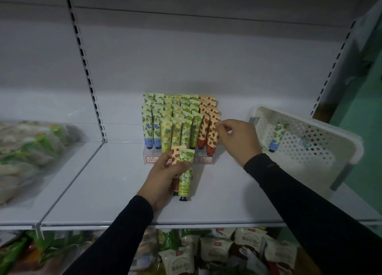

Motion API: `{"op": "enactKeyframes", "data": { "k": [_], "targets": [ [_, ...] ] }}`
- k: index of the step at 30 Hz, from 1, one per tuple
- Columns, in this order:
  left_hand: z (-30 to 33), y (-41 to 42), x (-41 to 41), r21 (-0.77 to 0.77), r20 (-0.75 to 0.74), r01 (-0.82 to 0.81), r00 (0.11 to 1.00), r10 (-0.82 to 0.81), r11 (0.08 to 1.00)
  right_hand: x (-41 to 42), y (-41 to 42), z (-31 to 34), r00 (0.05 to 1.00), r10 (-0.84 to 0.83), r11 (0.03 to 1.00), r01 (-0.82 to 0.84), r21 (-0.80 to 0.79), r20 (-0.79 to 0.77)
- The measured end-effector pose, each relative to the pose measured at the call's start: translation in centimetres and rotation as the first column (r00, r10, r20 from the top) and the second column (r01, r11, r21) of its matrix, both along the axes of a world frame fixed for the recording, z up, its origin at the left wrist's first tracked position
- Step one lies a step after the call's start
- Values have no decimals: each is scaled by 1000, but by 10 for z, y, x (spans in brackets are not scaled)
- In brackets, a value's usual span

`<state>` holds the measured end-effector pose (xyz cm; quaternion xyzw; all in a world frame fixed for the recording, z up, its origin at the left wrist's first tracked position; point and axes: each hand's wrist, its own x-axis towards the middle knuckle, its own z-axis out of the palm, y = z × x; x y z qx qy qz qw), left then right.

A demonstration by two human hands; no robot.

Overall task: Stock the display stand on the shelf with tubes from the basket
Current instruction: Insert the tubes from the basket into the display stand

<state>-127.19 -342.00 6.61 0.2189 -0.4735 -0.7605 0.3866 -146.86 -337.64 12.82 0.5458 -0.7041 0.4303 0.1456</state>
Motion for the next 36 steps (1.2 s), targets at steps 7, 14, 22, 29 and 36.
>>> {"op": "enactKeyframes", "data": {
  "k": [7,14,22,29,36],
  "targets": [
    [0,0,0,11,4,6,1000,-6,1000,-1,-4,3,999,-2,1000,2,14,-41],
    [0,1,-1,1,-1,11,1000,-11,1000,-5,-5,5,999,26,998,-23,64,-47],
    [-1,1,0,-2,-9,15,1000,-15,1000,0,-6,6,999,25,997,-22,79,-47],
    [-1,0,0,-1,-9,19,1000,-19,1000,3,-1,2,1000,1,996,-1,90,3],
    [-1,0,0,-6,-2,22,1000,-22,1000,4,7,4,997,-15,998,10,54,76]
  ]
}}
